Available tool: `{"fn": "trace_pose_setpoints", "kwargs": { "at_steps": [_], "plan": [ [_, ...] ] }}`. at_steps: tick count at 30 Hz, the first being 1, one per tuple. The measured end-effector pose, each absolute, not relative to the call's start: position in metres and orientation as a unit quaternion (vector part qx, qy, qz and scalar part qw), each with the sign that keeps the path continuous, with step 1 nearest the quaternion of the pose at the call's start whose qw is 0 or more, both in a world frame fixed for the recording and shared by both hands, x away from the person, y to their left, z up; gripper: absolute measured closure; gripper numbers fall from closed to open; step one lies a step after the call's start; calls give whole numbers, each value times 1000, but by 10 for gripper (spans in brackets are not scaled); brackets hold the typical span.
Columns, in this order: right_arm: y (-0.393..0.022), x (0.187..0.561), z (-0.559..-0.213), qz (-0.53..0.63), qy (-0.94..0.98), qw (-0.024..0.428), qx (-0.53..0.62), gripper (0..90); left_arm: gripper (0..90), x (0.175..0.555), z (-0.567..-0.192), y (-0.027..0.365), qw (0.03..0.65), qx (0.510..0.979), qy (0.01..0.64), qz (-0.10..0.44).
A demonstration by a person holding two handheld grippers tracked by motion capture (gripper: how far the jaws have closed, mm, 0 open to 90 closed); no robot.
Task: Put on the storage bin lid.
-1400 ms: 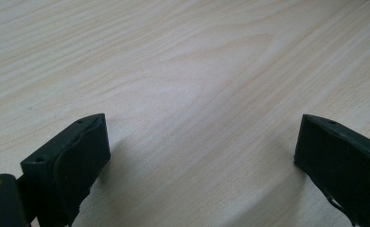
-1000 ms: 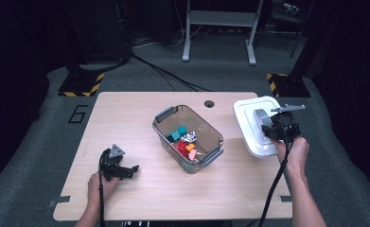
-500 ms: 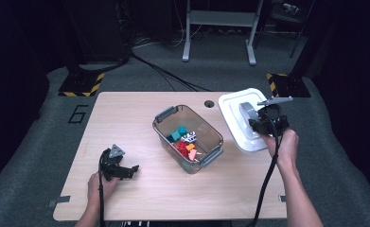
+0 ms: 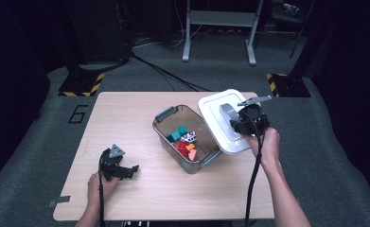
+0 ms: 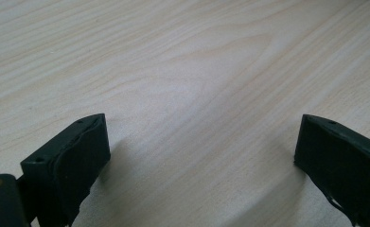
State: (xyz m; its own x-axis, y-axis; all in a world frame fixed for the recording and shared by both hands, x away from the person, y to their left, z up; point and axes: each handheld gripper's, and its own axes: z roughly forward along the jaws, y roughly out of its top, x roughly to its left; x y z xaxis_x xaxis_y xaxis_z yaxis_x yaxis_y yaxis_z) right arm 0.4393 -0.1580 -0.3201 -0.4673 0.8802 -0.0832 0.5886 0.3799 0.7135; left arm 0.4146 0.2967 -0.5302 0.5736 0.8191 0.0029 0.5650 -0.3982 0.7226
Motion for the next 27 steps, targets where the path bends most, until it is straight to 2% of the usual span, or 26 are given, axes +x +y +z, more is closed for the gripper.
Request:
{"fn": "trace_pose_setpoints", "kwargs": {
  "at_steps": [27],
  "plan": [
    [-77, 453, -350, 329, 853, 168, 369, 672, 39, 415, -530, 297, 348, 816, 424, 183]
  ]
}}
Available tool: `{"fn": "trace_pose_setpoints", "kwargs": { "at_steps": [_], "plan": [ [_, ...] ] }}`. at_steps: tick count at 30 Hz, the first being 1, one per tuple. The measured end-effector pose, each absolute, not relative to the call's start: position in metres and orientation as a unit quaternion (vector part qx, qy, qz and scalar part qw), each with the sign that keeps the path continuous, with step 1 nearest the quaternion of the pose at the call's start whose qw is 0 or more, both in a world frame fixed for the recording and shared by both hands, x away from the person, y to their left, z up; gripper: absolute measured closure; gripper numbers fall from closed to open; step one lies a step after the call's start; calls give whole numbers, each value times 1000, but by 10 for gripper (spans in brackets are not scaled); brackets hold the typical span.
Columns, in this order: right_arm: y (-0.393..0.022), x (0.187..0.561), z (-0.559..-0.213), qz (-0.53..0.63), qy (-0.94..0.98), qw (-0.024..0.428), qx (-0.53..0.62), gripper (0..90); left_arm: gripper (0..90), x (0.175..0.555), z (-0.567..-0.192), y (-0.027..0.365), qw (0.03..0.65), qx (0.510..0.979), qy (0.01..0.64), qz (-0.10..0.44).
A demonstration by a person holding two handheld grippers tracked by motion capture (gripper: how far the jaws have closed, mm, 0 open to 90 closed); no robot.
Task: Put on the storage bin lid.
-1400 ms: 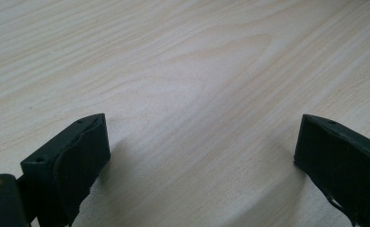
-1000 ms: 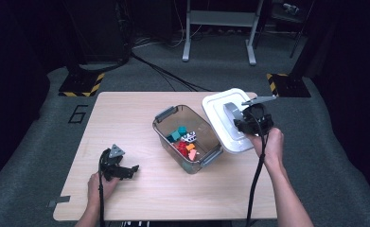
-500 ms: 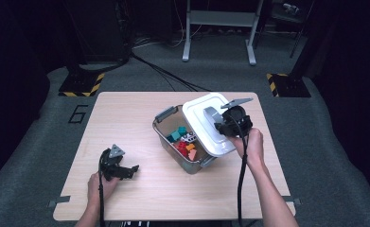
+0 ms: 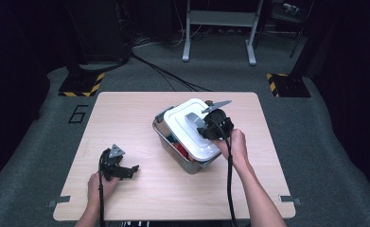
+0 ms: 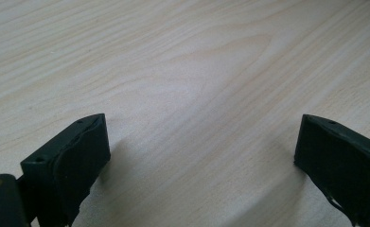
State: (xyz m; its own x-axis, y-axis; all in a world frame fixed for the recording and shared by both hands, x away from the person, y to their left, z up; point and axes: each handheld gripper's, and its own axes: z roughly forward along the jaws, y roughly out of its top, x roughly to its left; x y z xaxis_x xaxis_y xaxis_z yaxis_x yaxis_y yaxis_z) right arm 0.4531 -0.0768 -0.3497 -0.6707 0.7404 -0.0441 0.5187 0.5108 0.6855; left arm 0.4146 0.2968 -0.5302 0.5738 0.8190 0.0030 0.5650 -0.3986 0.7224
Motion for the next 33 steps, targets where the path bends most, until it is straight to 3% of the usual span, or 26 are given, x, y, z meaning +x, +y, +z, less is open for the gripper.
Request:
{"fn": "trace_pose_setpoints", "kwargs": {
  "at_steps": [13, 33],
  "plan": [
    [-47, 456, -358, 321, 866, 153, 351, 672, 39, 415, -530, 297, 348, 816, 424, 183],
    [-43, 455, -366, 309, 873, 148, 348, 651, 39, 415, -530, 297, 348, 816, 424, 182]
  ]
}}
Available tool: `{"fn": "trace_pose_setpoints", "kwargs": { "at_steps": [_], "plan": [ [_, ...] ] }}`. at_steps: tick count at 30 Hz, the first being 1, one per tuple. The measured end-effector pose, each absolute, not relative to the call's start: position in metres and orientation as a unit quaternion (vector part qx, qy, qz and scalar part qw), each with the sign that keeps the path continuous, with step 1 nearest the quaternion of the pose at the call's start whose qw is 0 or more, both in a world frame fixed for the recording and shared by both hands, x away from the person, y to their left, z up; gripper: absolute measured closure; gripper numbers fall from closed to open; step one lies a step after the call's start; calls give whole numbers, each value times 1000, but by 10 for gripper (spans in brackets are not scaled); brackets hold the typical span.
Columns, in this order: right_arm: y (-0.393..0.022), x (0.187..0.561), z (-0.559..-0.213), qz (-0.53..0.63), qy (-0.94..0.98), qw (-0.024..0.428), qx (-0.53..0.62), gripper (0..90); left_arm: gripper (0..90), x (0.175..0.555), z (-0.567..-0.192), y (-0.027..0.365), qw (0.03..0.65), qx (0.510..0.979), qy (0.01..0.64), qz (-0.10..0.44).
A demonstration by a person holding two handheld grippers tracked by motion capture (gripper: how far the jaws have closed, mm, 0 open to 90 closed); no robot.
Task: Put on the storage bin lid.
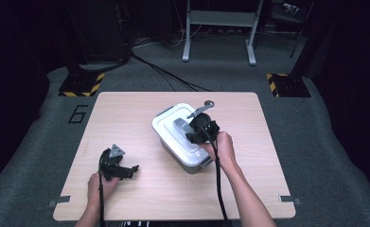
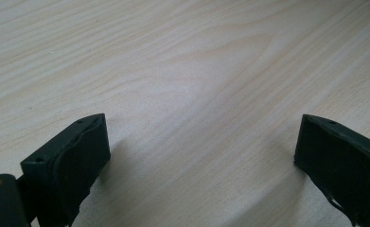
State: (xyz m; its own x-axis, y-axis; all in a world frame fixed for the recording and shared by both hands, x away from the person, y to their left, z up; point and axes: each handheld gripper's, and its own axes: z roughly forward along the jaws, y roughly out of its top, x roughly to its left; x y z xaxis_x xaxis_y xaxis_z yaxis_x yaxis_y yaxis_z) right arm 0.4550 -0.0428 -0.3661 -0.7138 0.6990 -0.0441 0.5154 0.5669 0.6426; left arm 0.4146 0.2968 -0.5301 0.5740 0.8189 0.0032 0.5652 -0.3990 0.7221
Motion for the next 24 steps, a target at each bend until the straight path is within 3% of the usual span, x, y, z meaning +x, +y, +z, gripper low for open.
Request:
{"fn": "trace_pose_setpoints", "kwargs": {
  "at_steps": [7, 17, 24],
  "plan": [
    [-44, 452, -364, 303, 871, 148, 357, 568, 39, 415, -530, 297, 348, 816, 424, 182],
    [-55, 446, -353, 317, 863, 143, 366, 272, 39, 415, -530, 297, 348, 816, 424, 183],
    [-68, 428, -349, 325, 860, 142, 366, 141, 39, 415, -530, 297, 348, 816, 424, 183]
  ]
}}
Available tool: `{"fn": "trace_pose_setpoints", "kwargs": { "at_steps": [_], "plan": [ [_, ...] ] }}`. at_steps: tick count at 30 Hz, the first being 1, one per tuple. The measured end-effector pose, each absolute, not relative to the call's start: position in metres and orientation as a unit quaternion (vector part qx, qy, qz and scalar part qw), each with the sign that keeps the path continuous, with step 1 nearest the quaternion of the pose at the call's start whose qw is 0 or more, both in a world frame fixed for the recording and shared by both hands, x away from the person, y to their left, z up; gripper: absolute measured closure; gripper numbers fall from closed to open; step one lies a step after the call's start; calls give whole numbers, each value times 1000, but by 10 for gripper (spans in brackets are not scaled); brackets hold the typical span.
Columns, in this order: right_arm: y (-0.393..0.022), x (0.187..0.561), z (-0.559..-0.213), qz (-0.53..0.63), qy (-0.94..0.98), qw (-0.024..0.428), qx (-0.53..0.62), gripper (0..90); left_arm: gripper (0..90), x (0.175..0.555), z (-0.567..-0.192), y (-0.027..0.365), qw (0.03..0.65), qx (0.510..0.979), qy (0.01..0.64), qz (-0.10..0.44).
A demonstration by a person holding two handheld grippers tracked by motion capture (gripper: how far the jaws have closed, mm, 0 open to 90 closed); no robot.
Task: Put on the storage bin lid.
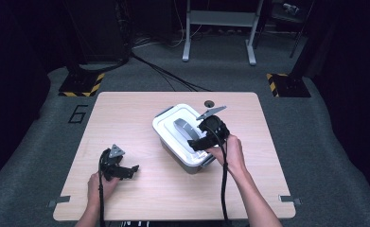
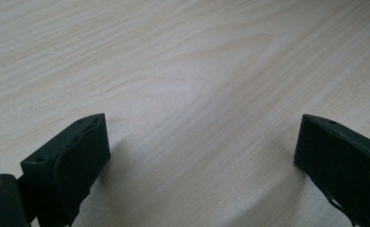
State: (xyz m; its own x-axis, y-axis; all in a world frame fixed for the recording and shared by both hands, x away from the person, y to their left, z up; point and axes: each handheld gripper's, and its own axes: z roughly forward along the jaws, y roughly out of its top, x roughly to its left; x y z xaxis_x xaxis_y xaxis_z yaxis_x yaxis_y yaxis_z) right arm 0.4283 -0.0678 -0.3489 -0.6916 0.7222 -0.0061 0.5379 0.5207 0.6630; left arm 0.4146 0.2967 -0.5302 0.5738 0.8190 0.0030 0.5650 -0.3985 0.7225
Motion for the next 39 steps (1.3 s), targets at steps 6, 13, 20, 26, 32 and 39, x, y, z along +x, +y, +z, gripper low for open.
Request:
{"fn": "trace_pose_setpoints", "kwargs": {
  "at_steps": [6, 13, 20, 26, 32, 39],
  "plan": [
    [-83, 412, -349, 325, 861, 147, 363, 95, 39, 415, -530, 297, 348, 816, 424, 183],
    [-100, 388, -358, 328, 854, 154, 373, 51, 39, 415, -530, 297, 348, 816, 424, 183],
    [-117, 362, -380, 321, 849, 165, 387, 34, 39, 415, -530, 297, 348, 816, 424, 183],
    [-131, 347, -416, 306, 849, 161, 400, 32, 39, 415, -530, 297, 348, 816, 424, 183],
    [-141, 338, -458, 291, 845, 146, 425, 33, 39, 415, -530, 297, 348, 816, 424, 183],
    [-147, 332, -500, 275, 837, 145, 451, 28, 39, 415, -530, 297, 348, 816, 424, 183]
  ]
}}
